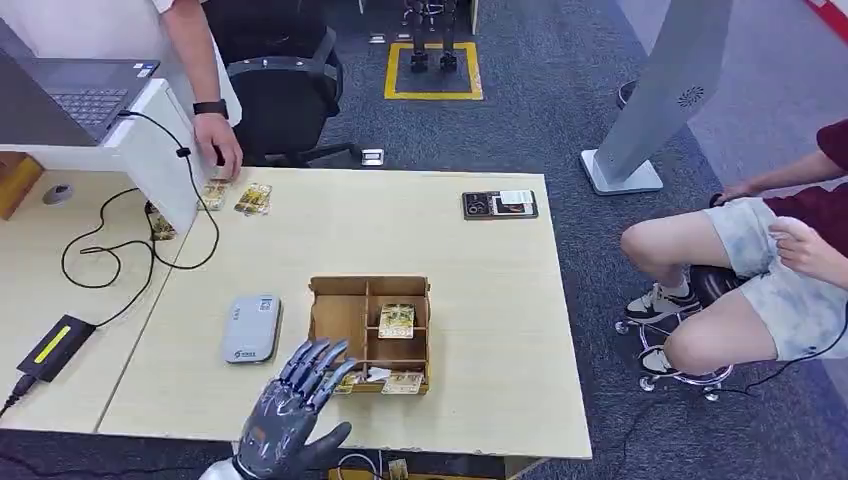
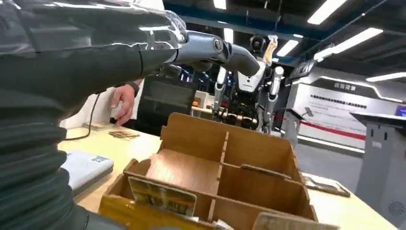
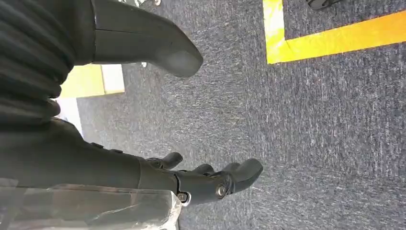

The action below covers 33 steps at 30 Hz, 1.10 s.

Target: Pass the card to the sensor for recognition and then transmit it.

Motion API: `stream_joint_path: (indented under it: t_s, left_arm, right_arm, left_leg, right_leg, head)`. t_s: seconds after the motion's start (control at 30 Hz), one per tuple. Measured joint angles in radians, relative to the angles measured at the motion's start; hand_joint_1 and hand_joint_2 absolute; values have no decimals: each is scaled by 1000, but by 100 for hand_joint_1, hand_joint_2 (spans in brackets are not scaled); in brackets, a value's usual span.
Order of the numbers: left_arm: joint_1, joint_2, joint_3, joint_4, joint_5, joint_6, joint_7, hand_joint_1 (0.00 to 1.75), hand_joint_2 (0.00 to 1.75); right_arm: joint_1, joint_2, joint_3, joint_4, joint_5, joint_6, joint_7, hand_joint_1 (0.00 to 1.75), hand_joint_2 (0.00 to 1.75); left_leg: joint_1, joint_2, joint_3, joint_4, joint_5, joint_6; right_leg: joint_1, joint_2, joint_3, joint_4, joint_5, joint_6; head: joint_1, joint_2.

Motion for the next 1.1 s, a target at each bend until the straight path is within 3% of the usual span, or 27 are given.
stream_joint_path:
  t_s: [0.5,0.83,0.9,0.97,1.1]
  left_arm:
    - [-30,-21,-14,45,-88,-29,116,0,175]
    - [-30,-21,-14,45,-89,-29,119,0,175]
    - [-35,-30,-14,50,-138,-41,174,0,175]
    - [-47,-63,-13,63,-294,-50,316,0,175]
    - [-47,-98,13,64,-317,-48,345,0,175]
  right_arm:
    - [-3,0,-9,0,3,-3,0,0,175]
    - [-3,0,-9,0,3,-3,0,0,175]
    - [-3,0,-11,-1,9,1,2,0,175]
    - [-3,11,-24,-26,20,21,10,0,175]
    - [-3,52,-48,-106,32,57,14,0,175]
  left_leg:
    - [0,0,0,0,0,0]
    - [0,0,0,0,0,0]
    - [0,0,0,0,0,0]
    - [0,0,0,0,0,0]
    - [0,0,0,0,0,0]
  right_leg:
    - [0,0,0,0,0,0]
    - [0,0,0,0,0,0]
    - [0,0,0,0,0,0]
    - [0,0,0,0,0,0]
    - [0,0,0,0,0,0]
  head:
    - [0,0]
    - [0,0]
    - [0,0]
    - [0,0]
    - [0,0]
